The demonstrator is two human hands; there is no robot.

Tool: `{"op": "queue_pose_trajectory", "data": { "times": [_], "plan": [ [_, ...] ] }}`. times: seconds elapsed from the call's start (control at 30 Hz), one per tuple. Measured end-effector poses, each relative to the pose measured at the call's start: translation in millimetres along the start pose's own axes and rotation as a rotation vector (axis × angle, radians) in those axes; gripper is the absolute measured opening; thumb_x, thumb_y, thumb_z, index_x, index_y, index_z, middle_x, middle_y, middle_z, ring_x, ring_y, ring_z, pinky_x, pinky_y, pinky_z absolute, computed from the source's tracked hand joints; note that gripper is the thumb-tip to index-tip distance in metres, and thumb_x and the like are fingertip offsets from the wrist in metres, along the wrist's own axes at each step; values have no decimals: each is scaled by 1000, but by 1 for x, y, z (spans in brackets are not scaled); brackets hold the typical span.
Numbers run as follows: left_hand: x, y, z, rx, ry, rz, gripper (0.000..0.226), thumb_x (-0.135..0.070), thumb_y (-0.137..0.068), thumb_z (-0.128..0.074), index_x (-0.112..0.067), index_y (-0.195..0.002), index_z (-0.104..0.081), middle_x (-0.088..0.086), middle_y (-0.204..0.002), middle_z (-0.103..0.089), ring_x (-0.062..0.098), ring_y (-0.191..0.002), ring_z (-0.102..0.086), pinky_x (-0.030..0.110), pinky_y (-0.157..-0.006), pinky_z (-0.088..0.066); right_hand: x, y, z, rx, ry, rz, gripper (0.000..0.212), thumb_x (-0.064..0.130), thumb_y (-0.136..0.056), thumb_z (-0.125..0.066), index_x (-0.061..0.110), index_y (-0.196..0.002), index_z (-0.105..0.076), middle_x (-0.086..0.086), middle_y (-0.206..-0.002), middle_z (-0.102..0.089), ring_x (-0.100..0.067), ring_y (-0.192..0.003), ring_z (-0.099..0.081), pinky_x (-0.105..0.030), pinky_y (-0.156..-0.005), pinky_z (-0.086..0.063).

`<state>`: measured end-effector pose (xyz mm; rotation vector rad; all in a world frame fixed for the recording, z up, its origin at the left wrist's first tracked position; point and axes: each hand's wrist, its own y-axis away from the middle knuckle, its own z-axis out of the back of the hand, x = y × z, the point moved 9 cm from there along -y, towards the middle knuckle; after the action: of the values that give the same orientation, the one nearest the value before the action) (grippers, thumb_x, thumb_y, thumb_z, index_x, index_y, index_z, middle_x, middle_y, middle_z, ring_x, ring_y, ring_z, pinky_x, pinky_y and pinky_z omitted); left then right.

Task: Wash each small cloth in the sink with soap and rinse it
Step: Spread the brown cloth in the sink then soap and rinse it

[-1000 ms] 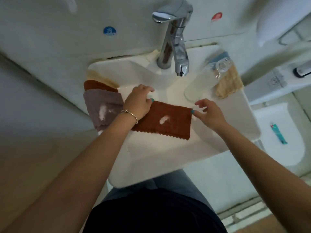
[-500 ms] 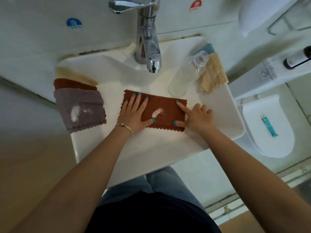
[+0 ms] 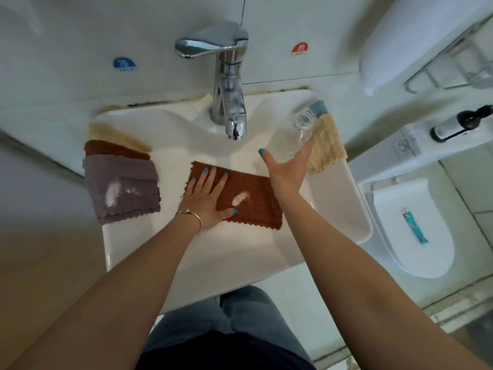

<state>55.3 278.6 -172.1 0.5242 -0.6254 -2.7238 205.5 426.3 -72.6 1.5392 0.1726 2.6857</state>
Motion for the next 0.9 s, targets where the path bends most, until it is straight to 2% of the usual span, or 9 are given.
{"op": "queue_pose_trajectory", "data": {
  "times": [0.07, 0.13, 0.4, 0.47, 0.63, 0.7, 0.83, 0.9],
  "plan": [
    [0, -1, -1, 15, 7, -1, 93, -73, -88, -38, -34, -151, 19, -2, -156, 32, 16, -143, 30, 38, -118, 14, 2, -6, 5, -24, 31, 42, 96, 43, -72, -81, 19, -148, -28, 0, -143, -47, -19, -131, -46, -31, -109, -37],
    [0, -2, -1, 17, 5, 0, 94, -73, -88, -38, -34, -151, 19, -2, -156, 32, 16, -143, 30, 38, -118, 14, 6, -4, 12, 10, 129, 81, 95, 47, -72, -80, 18, -147, -30, -1, -139, -51, -21, -125, -51, -39, -103, -44],
    [-1, 1, -2, 4, 47, -18, 94, -73, -87, -40, -34, -151, 17, -3, -157, 31, 15, -143, 31, 39, -117, 16, 17, 38, 69, 204, 663, 323, 84, 55, -76, -74, 20, -140, -34, -1, -123, -61, -28, -105, -62, -31, -77, -41],
    [-1, 2, -2, 18, 49, -16, 95, -72, -87, -41, -35, -151, 18, -4, -157, 32, 14, -142, 31, 39, -117, 16, 25, 48, 81, 201, 776, 358, 84, 60, -75, -73, 23, -140, -34, 0, -119, -63, -26, -103, -63, -31, -76, -43],
    [1, 3, 1, 29, 71, -25, 97, -70, -86, -46, -35, -151, 17, -5, -156, 32, 14, -142, 32, 39, -116, 16, 45, 63, 101, 192, 870, 376, 80, 62, -71, -74, 26, -136, -44, 0, -111, -67, -28, -95, -65, -38, -80, -50],
    [1, 3, 2, 24, 79, -33, 98, -70, -86, -47, -36, -151, 17, -5, -156, 32, 13, -142, 31, 39, -117, 16, 55, 68, 104, 201, 906, 417, 79, 60, -70, -76, 25, -134, -47, 0, -110, -68, -29, -92, -63, -36, -80, -48],
    [1, 4, 3, -32, 72, -37, 98, -72, -84, -47, -36, -152, 14, -6, -157, 29, 12, -144, 28, 38, -118, 14, 60, 75, 107, 269, 992, 429, 76, 59, -74, -72, 29, -139, -46, 5, -118, -66, -23, -95, -57, -31, -91, -39],
    [1, 5, 4, -51, 62, -37, 97, -73, -84, -46, -36, -152, 13, -7, -158, 28, 11, -144, 27, 37, -119, 13, 59, 77, 108, 296, 1017, 442, 76, 57, -74, -72, 31, -140, -45, 6, -120, -65, -21, -94, -53, -29, -90, -34]
  ]
}}
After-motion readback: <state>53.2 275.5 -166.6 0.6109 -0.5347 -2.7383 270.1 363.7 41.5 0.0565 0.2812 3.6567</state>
